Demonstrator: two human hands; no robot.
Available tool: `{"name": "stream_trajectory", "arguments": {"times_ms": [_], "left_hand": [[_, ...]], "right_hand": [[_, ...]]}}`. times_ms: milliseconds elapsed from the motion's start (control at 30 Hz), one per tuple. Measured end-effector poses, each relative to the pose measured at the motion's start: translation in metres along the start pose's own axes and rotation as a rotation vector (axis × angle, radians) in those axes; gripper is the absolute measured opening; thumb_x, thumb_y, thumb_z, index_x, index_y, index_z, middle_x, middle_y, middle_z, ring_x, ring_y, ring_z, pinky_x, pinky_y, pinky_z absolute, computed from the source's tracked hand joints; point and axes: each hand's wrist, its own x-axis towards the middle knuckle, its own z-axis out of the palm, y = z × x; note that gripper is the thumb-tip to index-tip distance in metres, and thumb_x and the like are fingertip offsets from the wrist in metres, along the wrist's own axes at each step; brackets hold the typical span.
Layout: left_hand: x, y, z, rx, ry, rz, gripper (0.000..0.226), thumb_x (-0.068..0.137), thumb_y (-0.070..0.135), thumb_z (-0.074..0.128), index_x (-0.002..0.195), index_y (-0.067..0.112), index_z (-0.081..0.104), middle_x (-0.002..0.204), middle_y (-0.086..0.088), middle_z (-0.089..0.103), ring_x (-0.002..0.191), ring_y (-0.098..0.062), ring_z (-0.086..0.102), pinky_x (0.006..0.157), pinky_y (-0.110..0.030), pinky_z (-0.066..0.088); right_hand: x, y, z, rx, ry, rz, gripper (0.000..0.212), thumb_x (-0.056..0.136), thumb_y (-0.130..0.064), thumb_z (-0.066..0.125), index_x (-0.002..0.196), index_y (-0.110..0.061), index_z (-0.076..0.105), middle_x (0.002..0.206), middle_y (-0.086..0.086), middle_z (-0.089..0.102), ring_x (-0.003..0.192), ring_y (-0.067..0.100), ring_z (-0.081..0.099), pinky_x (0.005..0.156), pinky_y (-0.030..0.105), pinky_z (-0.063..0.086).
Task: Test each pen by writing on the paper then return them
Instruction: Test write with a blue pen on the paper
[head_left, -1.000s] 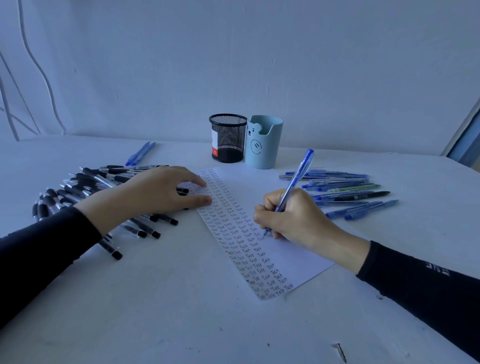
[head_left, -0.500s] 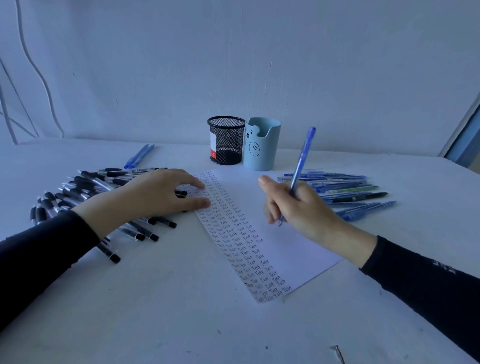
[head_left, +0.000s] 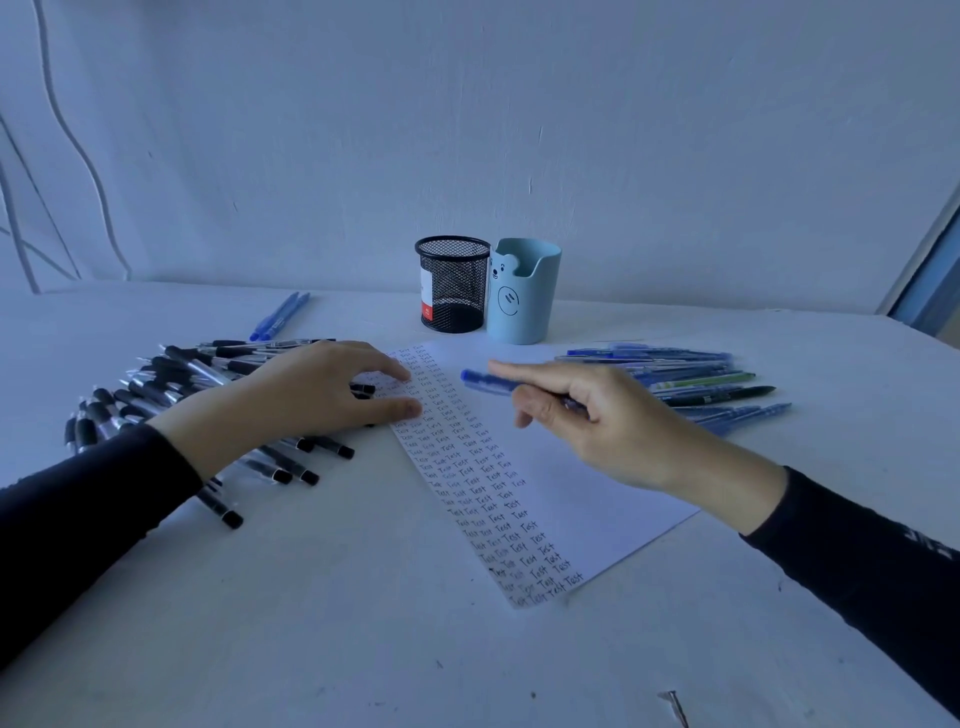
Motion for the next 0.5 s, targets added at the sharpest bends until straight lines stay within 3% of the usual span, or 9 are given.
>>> {"name": "stream_trajectory", "arguments": {"times_ms": [167,333,500], "left_hand": [[0.0,0.001,0.001,-0.007,0.01,0.003,0.081,0.057,0.097,0.033,0.12,0.051,0.056,0.134,0.022,0.053,0.119,-0.005,0.052,0.104,-0.037,0.043],[0.0,0.001,0.0,-0.004,0.009,0.007,0.081,0.057,0.096,0.034,0.121,0.051,0.056,0.134,0.022,0.053,0.119,-0.005,0.051,0.103,-0.034,0.042],[0.0,0.0,0.0,0.007,0.005,0.007,0.082,0.057,0.097,0.033,0.122,0.051,0.056,0.135,0.022,0.052,0.12,-0.005,0.051,0.099,-0.03,0.041]], "right_hand": [[-0.002,0.002,0.007,-0.101,0.015,-0.076,0.009,0.097,-0.024,0.06,0.103,-0.024,0.067,0.088,-0.01,0.064,0.075,0.012,0.057,0.065,0.017,0.039],[-0.003,0.009,0.014,-0.301,0.039,-0.172,0.021,0.094,-0.036,0.059,0.103,-0.023,0.072,0.094,-0.012,0.057,0.091,0.011,0.052,0.087,0.031,0.043],[-0.004,0.011,0.019,-0.437,0.04,-0.213,0.036,0.09,-0.049,0.047,0.101,-0.03,0.076,0.088,-0.015,0.056,0.085,0.011,0.048,0.083,0.032,0.038]]}}
